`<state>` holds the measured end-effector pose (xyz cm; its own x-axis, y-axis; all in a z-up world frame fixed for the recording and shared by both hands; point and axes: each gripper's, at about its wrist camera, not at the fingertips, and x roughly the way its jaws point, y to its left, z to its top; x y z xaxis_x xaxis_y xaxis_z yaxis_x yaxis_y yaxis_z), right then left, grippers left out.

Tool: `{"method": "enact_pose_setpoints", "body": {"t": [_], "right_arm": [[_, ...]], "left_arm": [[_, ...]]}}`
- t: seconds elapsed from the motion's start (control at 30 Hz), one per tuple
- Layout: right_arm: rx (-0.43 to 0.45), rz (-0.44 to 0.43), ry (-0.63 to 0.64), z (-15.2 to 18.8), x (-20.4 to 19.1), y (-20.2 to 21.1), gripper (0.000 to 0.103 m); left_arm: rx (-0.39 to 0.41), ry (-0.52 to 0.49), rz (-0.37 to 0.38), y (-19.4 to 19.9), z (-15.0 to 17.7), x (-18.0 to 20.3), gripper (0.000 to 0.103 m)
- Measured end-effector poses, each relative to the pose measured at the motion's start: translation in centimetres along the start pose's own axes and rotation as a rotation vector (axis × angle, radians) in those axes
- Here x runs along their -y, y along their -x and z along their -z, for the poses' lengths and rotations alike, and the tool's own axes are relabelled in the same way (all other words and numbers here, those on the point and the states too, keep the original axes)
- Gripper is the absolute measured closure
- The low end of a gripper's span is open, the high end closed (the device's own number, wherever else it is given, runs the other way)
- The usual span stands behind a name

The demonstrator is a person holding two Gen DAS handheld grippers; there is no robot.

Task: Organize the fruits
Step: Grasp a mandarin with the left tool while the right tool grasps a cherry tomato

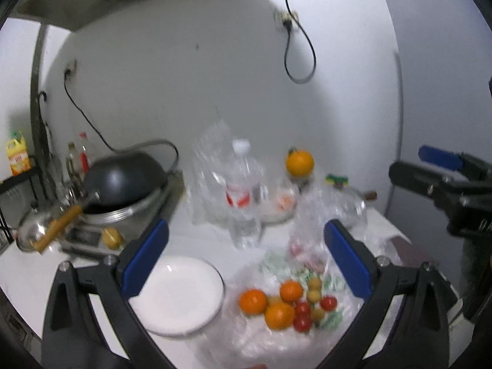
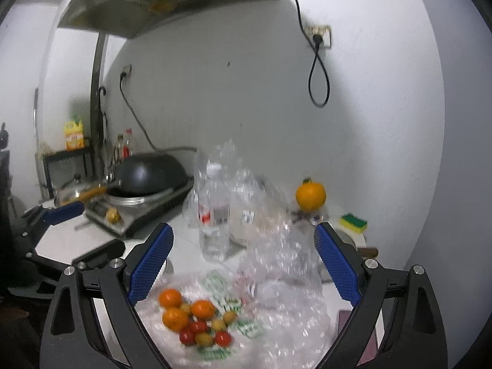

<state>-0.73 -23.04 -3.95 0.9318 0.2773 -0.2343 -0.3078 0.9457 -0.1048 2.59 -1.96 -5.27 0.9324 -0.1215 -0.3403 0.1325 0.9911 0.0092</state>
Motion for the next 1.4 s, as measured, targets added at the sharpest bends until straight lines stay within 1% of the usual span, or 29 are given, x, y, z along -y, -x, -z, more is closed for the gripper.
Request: {"method": "enact_pose_setpoints", "body": {"t": [0.07, 0.13, 0.2, 0.23, 0.27, 0.3, 0.37, 0.43, 0.47, 0.5, 0.57, 0.63, 0.67, 0.7, 0.93, 1.07, 1.13, 1.17, 1.23, 1.33, 1.4], "right_arm": [[-0.040, -0.024, -0.012, 0.9, 0.5, -0.3, 0.009], [-0.069, -0.035, -0.017, 1.7, 0.8, -0.7, 0.014], [-0.107, -0.036, -0.019, 2.7, 0.9, -1.3, 0.034], [-0.128, -0.036, -0.021, 3.3, 1.0, -1.7, 0.039], [-0.149, -0.041, -0.021, 3.8, 1.0, -2.0, 0.045], [-0.175, -0.049, -0.016, 4.4, 1.0, -2.5, 0.050], [-0.218, -0.073, 0.003, 5.5, 0.7, -3.2, 0.052], [-0.263, -0.094, 0.009, 6.7, 0.5, -4.1, 0.059], [-0.281, -0.101, 0.009, 7.3, 0.4, -4.5, 0.064], [-0.309, -0.108, 0.010, 8.1, 0.1, -5.1, 0.064], [-0.346, -0.119, 0.002, 9.1, -0.1, -5.9, 0.064], [-0.370, -0.127, -0.012, 10.0, -0.3, -6.6, 0.065], [-0.387, -0.132, -0.019, 10.5, -0.4, -7.0, 0.067], [-0.395, -0.136, -0.022, 10.8, -0.3, -7.3, 0.068], [-0.471, -0.164, -0.064, 13.0, 0.0, -9.2, 0.068], [-0.496, -0.187, -0.064, 13.4, -0.3, -9.9, 0.068], [-0.502, -0.192, -0.061, 13.5, -0.2, -10.3, 0.068], [-0.506, -0.197, -0.063, 13.6, -0.2, -10.5, 0.068], [-0.522, -0.209, -0.065, 13.9, 0.0, -10.9, 0.068], [-0.542, -0.227, -0.070, 14.2, 0.2, -11.3, 0.069], [-0.556, -0.236, -0.069, 14.5, 0.2, -11.5, 0.069]], "left_arm": [[-0.021, -0.006, 0.018, -1.0, 1.0, 0.6, 0.001], [-0.066, -0.034, 0.027, -1.7, 1.7, 1.1, 0.002], [-0.080, -0.061, 0.030, -2.5, 2.6, 1.7, 0.002], [-0.090, -0.066, 0.039, -2.8, 3.1, 1.9, 0.002], [-0.099, -0.073, 0.046, -3.1, 3.5, 2.1, 0.003], [-0.117, -0.077, 0.053, -3.5, 4.1, 2.3, 0.008], [-0.162, -0.101, 0.061, -4.4, 5.0, 2.5, 0.019], [-0.203, -0.109, 0.067, -5.1, 6.0, 2.8, 0.022], [-0.219, -0.114, 0.072, -5.5, 6.6, 2.9, 0.026], [-0.234, -0.117, 0.071, -5.7, 6.9, 3.0, 0.030], [-0.277, -0.118, 0.065, -6.6, 7.8, 3.1, 0.032], [-0.307, -0.115, 0.071, -7.2, 8.3, 3.1, 0.038], [-0.317, -0.115, 0.071, -7.4, 8.4, 3.2, 0.043], [-0.326, -0.114, 0.073, -7.7, 8.6, 3.1, 0.044], [-0.385, -0.109, 0.086, -9.6, 9.8, 3.3, 0.044], [-0.420, -0.076, 0.093, -10.4, 10.3, 2.8, 0.044], [-0.432, -0.072, 0.091, -10.9, 10.5, 2.6, 0.046], [-0.443, -0.064, 0.098, -11.1, 10.6, 2.6, 0.049], [-0.458, -0.047, 0.114, -11.5, 10.6, 2.5, 0.050], [-0.465, -0.055, 0.119, -11.8, 10.6, 3.0, 0.053], [-0.474, -0.048, 0.131, -12.0, 10.6, 3.1, 0.058]]}}
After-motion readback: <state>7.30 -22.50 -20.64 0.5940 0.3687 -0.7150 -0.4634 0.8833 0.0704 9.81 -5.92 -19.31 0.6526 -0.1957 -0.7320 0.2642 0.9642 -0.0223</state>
